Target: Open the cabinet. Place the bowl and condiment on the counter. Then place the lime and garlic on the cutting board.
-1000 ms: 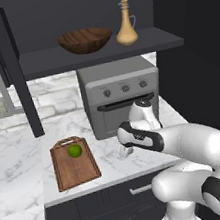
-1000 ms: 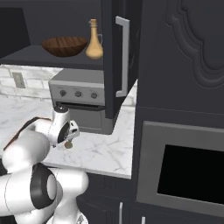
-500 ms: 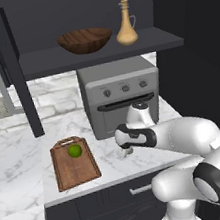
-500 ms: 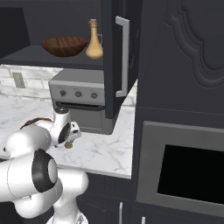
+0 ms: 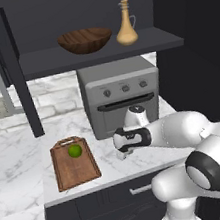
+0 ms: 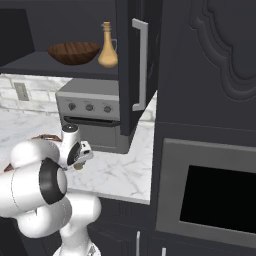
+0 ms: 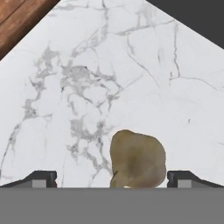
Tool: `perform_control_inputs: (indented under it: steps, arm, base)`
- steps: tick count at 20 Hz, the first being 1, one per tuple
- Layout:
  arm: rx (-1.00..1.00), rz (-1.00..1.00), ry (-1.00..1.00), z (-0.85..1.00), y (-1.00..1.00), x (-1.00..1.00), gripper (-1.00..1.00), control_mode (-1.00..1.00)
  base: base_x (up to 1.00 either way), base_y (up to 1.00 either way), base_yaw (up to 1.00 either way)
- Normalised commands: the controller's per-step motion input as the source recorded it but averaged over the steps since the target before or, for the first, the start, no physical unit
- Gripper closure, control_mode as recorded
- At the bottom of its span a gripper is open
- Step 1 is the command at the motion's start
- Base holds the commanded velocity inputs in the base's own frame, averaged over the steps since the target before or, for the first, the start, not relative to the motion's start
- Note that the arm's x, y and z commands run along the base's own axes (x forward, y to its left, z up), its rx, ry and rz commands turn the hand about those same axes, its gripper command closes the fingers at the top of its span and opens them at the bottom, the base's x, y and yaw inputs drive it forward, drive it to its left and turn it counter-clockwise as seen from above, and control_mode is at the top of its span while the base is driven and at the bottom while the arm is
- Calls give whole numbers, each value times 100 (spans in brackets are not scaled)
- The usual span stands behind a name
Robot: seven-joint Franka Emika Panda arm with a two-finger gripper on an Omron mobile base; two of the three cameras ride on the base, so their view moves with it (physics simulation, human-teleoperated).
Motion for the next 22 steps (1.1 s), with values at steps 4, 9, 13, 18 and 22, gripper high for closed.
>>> perform_control_inputs:
  steps: [4, 9, 13, 18, 22]
  arm:
    - [0, 0, 0, -1, -3, 9, -100, -100]
    - [0, 0, 0, -1, -8, 4, -100, -100]
    - [0, 0, 0, -3, -3, 0, -100, -100]
    - [-3, 0, 0, -6, 0, -3, 100, -100]
    - [-4, 0, 0, 0, 2, 0, 100, -100]
  base:
    - [0, 0, 0]
    - [0, 0, 0]
    - [0, 0, 0]
    - [0, 0, 0]
    - [0, 0, 0]
